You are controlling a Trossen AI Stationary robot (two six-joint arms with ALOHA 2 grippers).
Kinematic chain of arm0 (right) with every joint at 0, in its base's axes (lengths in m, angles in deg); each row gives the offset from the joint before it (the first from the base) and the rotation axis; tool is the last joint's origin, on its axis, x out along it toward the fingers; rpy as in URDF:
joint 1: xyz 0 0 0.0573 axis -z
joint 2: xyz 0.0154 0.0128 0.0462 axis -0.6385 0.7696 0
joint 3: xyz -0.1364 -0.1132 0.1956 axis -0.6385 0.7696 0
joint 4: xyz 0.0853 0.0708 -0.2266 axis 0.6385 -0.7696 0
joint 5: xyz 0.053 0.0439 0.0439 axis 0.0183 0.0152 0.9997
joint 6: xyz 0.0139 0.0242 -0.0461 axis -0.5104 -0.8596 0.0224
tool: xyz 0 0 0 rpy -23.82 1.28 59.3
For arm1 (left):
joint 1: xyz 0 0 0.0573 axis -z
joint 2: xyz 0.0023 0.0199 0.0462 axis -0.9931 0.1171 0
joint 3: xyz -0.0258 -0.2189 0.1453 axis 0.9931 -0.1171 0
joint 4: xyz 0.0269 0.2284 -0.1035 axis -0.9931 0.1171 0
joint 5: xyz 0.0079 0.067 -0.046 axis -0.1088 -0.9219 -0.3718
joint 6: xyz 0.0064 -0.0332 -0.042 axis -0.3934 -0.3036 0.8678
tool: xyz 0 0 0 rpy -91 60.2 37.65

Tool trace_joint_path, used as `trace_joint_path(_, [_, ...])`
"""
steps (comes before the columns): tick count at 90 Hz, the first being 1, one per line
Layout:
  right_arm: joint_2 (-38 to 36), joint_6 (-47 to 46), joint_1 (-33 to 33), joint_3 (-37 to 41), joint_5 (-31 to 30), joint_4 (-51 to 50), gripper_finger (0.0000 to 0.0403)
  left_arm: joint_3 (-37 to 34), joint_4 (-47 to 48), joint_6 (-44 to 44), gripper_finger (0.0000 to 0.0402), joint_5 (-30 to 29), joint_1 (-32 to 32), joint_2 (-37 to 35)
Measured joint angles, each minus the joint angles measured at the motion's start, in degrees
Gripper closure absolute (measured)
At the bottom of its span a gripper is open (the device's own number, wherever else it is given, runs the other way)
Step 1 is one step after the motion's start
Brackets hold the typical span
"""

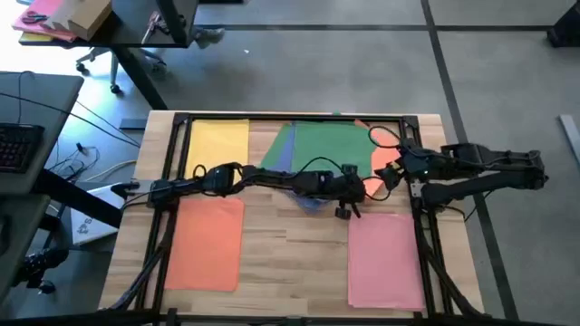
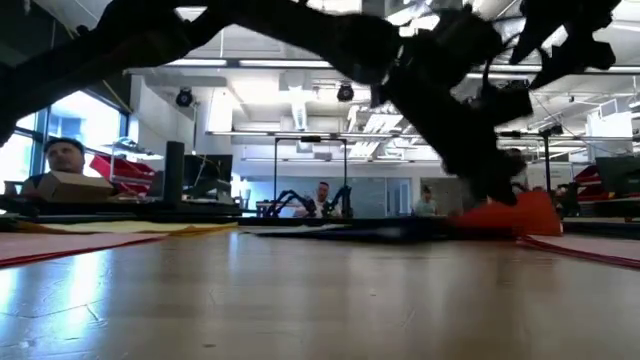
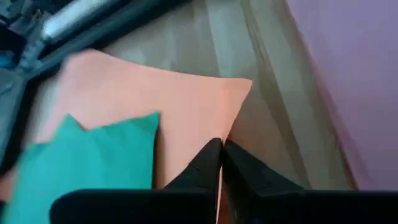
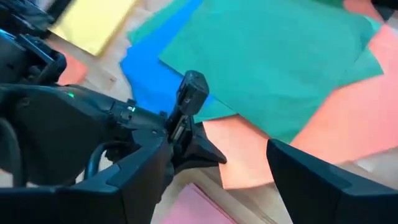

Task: Organize paper
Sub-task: Stack the orange paper on top of the stacked orange paper

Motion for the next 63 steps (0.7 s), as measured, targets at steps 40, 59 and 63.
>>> trace_joint_path(40, [-0.5,6.1,0.0,-16.1,-19.3,-8.4,0.0139,1.4,17.6,9.6,0.0401,1.3,0.1,-24.7])
trace_joint_path(59, [-0.5,7.7,0.0,-16.9,-28.3,-8.2,0.0139,1.4,39.2,16.6,0.0402,0.0,0.0,-36.3])
trace_joint_path(63, [-0.4,7.7,0.1,-16.4,-30.2,-8.0,0.0139,1.4,45.6,18.3,0.0402,0.2,0.0,-38.0])
